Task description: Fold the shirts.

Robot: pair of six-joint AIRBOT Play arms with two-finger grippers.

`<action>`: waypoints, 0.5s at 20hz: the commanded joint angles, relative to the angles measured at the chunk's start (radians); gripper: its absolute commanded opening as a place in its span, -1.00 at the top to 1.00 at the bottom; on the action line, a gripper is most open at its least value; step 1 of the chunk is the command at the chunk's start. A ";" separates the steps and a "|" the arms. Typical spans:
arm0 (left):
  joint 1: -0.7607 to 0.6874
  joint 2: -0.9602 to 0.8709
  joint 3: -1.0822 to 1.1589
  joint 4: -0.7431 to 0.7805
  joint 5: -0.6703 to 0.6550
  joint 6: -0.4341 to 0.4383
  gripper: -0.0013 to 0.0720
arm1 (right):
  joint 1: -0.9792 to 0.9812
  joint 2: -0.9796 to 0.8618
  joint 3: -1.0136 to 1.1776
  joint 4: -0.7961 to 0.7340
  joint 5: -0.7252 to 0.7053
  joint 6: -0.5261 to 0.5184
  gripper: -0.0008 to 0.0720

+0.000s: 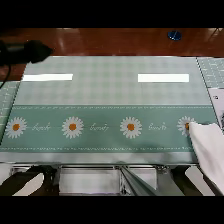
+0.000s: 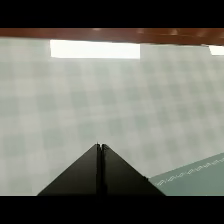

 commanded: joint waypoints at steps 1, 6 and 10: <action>-0.096 -0.106 0.232 0.008 -0.131 -0.026 0.92 | 0.528 -0.133 0.144 -0.191 -0.114 -0.038 0.90; -0.204 -0.140 -0.026 0.468 -0.125 -0.245 0.92 | 0.920 -0.301 -0.007 -0.837 -0.039 0.194 0.90; -0.196 -0.159 -0.135 0.470 -0.102 -0.247 0.92 | 0.928 -0.360 -0.114 -0.827 -0.049 0.215 0.90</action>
